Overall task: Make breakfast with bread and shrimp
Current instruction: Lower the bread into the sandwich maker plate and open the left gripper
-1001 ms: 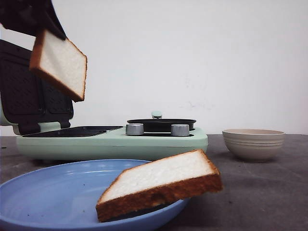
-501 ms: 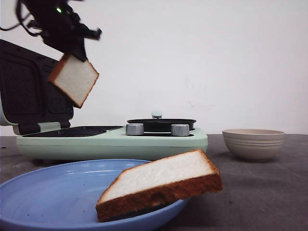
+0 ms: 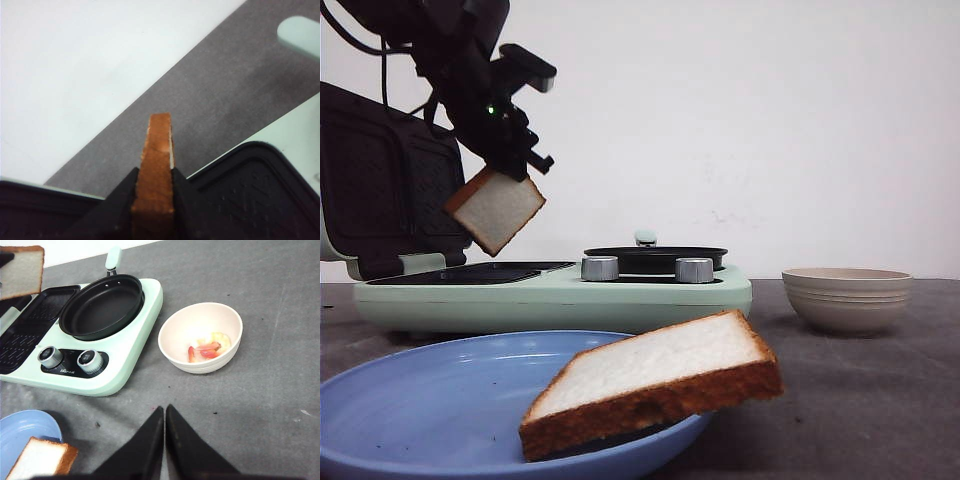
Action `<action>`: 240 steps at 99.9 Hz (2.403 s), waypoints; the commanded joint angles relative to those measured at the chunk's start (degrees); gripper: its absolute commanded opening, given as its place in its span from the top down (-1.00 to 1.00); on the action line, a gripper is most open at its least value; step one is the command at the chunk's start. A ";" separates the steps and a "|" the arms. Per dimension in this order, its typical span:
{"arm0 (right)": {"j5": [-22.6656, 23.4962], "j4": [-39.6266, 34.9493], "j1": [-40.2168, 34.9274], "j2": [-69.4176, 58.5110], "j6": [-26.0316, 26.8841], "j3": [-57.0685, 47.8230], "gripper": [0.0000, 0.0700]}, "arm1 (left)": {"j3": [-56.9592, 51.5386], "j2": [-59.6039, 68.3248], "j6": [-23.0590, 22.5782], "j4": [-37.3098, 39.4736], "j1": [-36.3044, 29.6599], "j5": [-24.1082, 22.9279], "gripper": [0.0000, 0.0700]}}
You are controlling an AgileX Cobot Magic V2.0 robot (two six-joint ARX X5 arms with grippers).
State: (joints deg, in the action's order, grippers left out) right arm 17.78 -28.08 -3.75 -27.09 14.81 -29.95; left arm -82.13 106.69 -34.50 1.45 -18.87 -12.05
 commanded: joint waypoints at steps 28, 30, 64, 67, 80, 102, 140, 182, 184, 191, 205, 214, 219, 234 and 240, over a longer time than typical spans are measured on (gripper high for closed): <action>-0.24 0.31 -0.20 -0.17 -1.18 -0.92 1.00 | -1.77 3.89 -2.80 1.75 0.15 0.04 0.99; -0.24 0.31 -0.20 -0.17 -1.33 -0.92 1.00 | -1.77 4.00 -2.80 1.70 0.17 0.07 0.99; -0.24 0.02 -0.20 -0.17 -1.79 -0.92 1.00 | -1.77 4.46 -2.10 -1.16 0.11 2.10 0.79; -0.24 0.02 -0.20 -0.17 -1.79 -0.92 1.00 | -1.77 4.46 -2.08 -1.64 0.11 2.51 0.66; -0.55 0.02 -0.20 -0.17 -1.81 -0.92 1.00 | -1.77 4.46 -1.14 -3.98 0.11 3.32 0.23; -1.33 0.02 -0.20 -0.17 -1.95 -0.92 1.00 | -1.77 4.46 -0.50 -6.80 0.11 5.07 0.18; -1.33 -0.09 -0.20 -0.17 -1.95 -0.92 1.00 | -1.77 4.46 1.18 -8.37 0.09 8.11 -0.25; -1.31 -0.09 -0.20 -0.17 -1.97 -0.92 1.00 | -1.77 4.46 3.21 -8.33 0.09 8.66 -0.51; -1.31 -0.09 -0.20 -0.17 -1.97 -0.92 1.00 | -1.77 4.46 3.34 -8.33 0.09 8.66 -0.51; -1.31 -0.09 -0.20 -0.17 -1.99 -0.92 1.00 | -1.77 4.46 3.72 -8.33 0.09 8.74 -0.51; -1.29 -0.09 -0.20 -0.17 -2.01 -0.92 1.00 | -1.77 4.46 3.91 -8.33 0.04 9.16 -0.52; -1.29 -0.09 -0.20 -0.17 -2.01 -0.92 1.00 | -1.77 4.46 4.26 -8.33 0.04 9.14 -0.62; -1.31 -0.09 -0.20 -0.17 -2.03 -0.92 1.00 | -1.77 4.44 5.01 -8.31 0.04 9.16 -0.62; -1.22 -0.04 -0.20 -0.17 -2.27 -0.92 0.84 | -1.77 3.39 8.07 -8.33 0.04 9.57 -0.62; -1.25 0.09 -0.20 -0.17 -2.43 -0.92 0.41 | -1.77 2.40 9.03 -8.33 0.04 10.49 -0.62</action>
State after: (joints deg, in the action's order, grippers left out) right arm 16.51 -28.47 -3.75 -27.09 13.21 -29.95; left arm -82.35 109.56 -27.81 -7.35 -18.61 -2.61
